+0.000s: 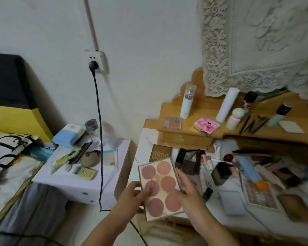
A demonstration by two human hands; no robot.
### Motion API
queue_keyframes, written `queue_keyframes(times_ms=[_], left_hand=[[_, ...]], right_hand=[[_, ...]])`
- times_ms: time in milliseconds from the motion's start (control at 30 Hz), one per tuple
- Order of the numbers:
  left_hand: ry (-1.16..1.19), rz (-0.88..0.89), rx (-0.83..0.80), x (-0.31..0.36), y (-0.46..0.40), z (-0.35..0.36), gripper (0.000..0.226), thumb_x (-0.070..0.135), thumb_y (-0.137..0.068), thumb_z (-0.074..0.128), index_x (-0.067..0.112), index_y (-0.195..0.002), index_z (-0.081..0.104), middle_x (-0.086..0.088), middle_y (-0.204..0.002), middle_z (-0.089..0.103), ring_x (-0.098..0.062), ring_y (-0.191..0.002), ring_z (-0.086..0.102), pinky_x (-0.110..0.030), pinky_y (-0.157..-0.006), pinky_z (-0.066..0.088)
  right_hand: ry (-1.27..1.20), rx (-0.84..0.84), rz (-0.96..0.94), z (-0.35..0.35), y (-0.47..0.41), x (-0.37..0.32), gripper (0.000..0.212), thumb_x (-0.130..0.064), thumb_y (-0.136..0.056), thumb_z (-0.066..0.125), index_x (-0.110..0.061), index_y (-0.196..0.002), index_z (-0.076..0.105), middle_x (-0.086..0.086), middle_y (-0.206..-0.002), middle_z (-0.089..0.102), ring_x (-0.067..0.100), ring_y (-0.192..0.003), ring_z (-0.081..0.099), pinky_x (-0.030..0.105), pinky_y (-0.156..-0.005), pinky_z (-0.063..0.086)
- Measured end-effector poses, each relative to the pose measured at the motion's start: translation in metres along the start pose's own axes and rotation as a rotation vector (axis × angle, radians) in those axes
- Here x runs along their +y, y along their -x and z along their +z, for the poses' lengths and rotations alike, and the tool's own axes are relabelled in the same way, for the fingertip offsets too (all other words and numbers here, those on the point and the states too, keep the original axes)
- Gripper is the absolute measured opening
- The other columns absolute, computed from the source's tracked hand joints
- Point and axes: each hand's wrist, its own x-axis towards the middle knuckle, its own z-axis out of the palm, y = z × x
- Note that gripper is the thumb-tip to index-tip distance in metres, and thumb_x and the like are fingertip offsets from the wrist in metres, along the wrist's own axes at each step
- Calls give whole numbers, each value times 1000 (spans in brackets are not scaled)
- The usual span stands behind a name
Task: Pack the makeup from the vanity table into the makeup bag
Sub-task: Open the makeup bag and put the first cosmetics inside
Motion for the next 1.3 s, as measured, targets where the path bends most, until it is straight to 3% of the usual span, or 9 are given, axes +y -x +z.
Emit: queue_keyframes(times_ms=[167,400,567,667,767,933,1000,1133,1300], left_hand=[[-84,64,-13,18,10,41,19,18,-93,52,1,-99,55,-12,-78,68,-20,-57,64,-26,-48,50],[-206,130,-178,27,26,134,12,17,-95,49,11,-96,59,-6,-76,66,-18,-57,63,-27,-48,49],[-294,94,-297,25,37,223,19,17,-95,48,1,-94,58,-7,-71,62,-13,-50,58,-19,-42,43],[-331,42,-362,18,49,283,16,8,-96,43,4,-89,56,-7,-68,58,-5,-37,52,-12,-35,38],[-410,68,-422,13,56,335,15,10,-96,45,9,-96,59,-4,-76,62,-7,-50,56,-12,-42,42],[-429,44,-464,12,69,394,11,6,-89,50,4,-97,58,-10,-70,62,-19,-58,52,-26,-55,41],[-452,55,-462,15,67,410,16,12,-79,56,4,-93,58,-11,-65,60,-18,-50,50,-29,-53,40],[-571,146,-457,30,51,437,14,9,-93,48,17,-84,56,-3,-76,62,-10,-58,55,-14,-48,44],[-662,303,-461,60,11,468,20,10,-94,46,21,-82,57,1,-72,60,-12,-63,56,-21,-56,46]], right_hand=[[11,90,-60,-39,42,-14,48,3,-88,56,-37,-113,51,-11,-108,63,1,-82,68,18,-59,53],[51,262,-48,-120,104,-20,53,2,-89,51,-33,-129,48,-4,-115,65,15,-99,67,35,-81,57],[54,370,-65,-196,157,-21,48,10,-87,47,-35,-99,58,-13,-86,70,3,-69,70,18,-54,53],[72,462,-60,-253,189,-19,41,4,-90,47,-27,-116,53,-15,-88,63,5,-70,66,13,-49,49],[118,562,-60,-311,219,-15,41,2,-91,45,-32,-114,42,-16,-88,53,0,-75,55,8,-46,46],[198,738,-36,-381,248,-11,41,-17,-88,56,-43,-117,42,2,-118,58,23,-102,61,44,-86,55],[189,766,-60,-401,253,-13,43,-20,-86,57,-38,-122,42,4,-115,60,25,-100,62,47,-86,54],[167,789,-85,-435,248,-18,35,-9,-89,53,-36,-111,42,-2,-97,60,24,-92,63,46,-80,56],[160,845,-92,-467,219,-27,39,-14,-90,54,-38,-117,40,-4,-98,59,22,-93,62,45,-81,56]])
